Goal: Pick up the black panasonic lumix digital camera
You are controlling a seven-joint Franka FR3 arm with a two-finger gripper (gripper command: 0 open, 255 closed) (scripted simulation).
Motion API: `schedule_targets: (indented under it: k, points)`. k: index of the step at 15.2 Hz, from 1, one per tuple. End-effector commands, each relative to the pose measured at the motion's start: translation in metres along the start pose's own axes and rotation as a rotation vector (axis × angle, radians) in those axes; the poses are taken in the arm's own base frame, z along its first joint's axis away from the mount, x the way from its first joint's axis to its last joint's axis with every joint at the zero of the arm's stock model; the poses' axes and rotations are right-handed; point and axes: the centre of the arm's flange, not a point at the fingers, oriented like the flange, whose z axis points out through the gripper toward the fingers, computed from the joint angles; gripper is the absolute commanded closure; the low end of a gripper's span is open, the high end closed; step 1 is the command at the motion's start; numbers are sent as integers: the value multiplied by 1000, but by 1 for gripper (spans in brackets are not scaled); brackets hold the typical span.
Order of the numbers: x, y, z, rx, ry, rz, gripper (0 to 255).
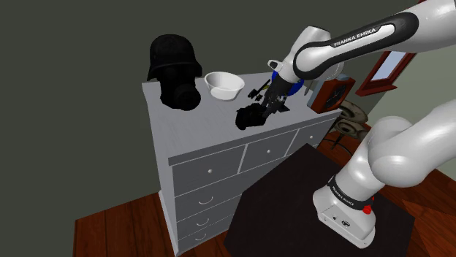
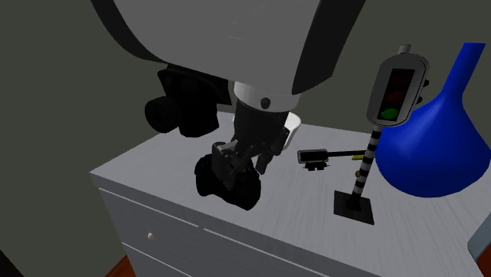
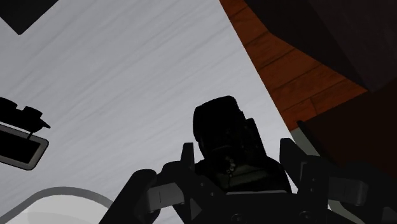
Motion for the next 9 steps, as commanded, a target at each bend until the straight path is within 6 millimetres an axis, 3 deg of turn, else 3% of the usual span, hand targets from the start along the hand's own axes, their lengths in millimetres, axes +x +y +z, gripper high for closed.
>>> schedule_targets:
  k: [1,6,9]
  points:
    - [0,-1,1,3,-2,-1,255]
    - [0,0,1,3,-2,-1,255]
    - [4,-1,-14,3,-2,-1,255]
